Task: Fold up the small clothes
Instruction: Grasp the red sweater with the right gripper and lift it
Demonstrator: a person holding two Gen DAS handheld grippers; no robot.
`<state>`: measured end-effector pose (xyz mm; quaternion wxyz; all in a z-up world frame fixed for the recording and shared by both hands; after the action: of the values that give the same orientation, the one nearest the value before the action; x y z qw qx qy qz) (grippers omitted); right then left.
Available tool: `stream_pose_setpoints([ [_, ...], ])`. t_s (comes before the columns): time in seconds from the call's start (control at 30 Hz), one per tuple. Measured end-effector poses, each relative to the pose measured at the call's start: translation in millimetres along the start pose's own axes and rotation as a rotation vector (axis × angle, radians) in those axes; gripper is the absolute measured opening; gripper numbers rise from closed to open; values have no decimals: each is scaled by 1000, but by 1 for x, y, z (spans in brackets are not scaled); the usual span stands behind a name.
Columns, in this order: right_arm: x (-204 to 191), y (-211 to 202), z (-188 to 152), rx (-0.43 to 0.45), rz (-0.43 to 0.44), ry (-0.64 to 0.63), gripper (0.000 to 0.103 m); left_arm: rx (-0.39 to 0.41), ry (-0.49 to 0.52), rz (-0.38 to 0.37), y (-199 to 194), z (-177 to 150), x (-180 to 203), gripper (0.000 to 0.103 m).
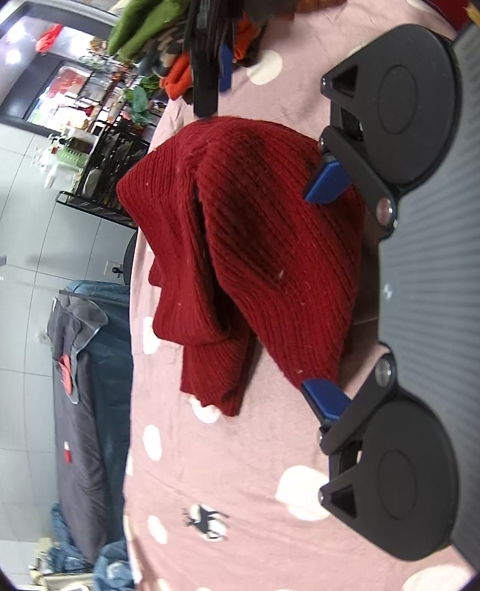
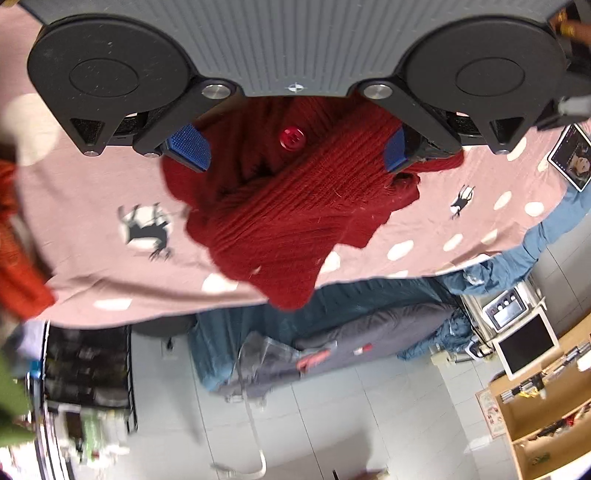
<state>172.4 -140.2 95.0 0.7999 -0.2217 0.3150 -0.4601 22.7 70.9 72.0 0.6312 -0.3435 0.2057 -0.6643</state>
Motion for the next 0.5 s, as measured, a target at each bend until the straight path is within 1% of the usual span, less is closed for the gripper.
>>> stream_pose_setpoints([
  [0.07,-3,15,-3,-19,33,55,103,-16,-13,-7,4,-4,-1,103],
  [0.1,-5,22,-4,-15,63,92,103,-23,-13,-7,6,-6,-1,103],
  [0.17,-11,24,-5,9,105,114,103,-36,-3,-2,8,-10,1,103],
  [0.23,-13,20,-6,39,122,118,58,-40,7,3,10,-11,2,103],
  [0.27,-15,15,-7,54,132,104,56,-40,9,5,10,-10,2,103],
  [0.33,-17,0,-9,82,131,30,31,-32,2,10,8,-9,1,103],
  [0.37,-19,-10,-11,97,138,-10,24,-28,-5,9,7,-9,1,103],
  [0.4,-20,-21,-14,107,153,-38,15,-23,-15,8,5,-7,0,103],
  [0.43,-22,-34,-18,113,188,-57,9,-14,-28,6,2,-5,-1,103],
  [0.5,-24,-52,-26,109,234,-99,9,8,-44,2,-5,0,-2,103],
])
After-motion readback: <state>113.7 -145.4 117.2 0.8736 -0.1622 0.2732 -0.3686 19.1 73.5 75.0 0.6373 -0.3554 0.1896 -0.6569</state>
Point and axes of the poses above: each gripper's, at about its wrist camera, not at the fingertips, and y roughly the way its jaws point, x to its right, z to its top, the point moved 8 cm from there along y, roughly the way its jaws point
